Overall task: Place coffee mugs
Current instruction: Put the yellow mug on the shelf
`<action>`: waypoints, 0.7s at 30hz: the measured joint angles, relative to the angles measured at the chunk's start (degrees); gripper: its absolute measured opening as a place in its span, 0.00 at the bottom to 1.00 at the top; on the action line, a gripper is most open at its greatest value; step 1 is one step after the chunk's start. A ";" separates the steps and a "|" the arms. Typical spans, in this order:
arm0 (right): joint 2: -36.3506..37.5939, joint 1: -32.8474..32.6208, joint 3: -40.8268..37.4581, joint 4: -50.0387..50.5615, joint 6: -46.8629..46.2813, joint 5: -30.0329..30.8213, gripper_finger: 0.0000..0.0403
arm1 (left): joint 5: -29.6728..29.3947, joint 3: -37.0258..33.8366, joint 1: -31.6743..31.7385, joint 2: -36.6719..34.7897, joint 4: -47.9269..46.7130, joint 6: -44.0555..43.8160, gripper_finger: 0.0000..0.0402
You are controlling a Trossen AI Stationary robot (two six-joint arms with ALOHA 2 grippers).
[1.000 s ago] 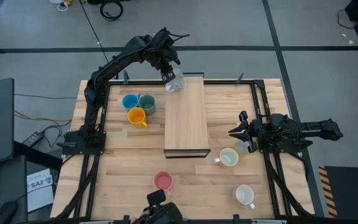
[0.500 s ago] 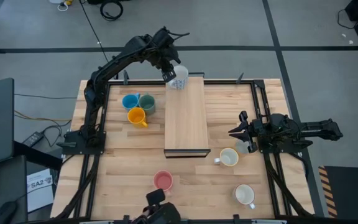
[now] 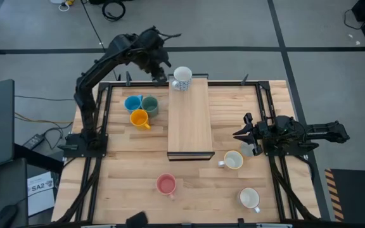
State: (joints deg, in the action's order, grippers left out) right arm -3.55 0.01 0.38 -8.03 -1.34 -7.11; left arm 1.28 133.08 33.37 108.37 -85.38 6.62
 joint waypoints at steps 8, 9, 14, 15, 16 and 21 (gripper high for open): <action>0.00 0.00 0.00 0.00 0.02 -0.02 0.15 | 0.66 -3.51 -5.48 -5.26 -4.22 -8.00 0.30; 0.02 0.02 0.00 0.00 0.02 -0.02 0.15 | 0.66 -5.07 -6.29 -6.29 -4.47 -8.16 0.30; 0.02 0.01 0.00 -0.01 0.01 -0.02 0.15 | 0.41 -14.93 -10.44 -11.42 -4.65 -11.17 0.30; 0.02 0.01 0.00 0.03 0.01 -0.02 0.15 | 0.33 -17.62 -11.26 -12.77 -4.57 -12.35 0.30; 0.02 0.00 0.00 0.00 0.02 -0.02 0.15 | 0.29 -20.48 -12.07 -14.26 -4.55 -13.48 0.30; 0.02 0.00 0.00 0.00 0.02 -0.02 0.15 | -1.26 -36.64 -15.87 -21.96 -4.32 -19.70 0.30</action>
State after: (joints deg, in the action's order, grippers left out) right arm -3.53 0.01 0.38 -8.03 -1.32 -7.14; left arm 0.02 96.44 17.51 86.42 -89.70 -13.08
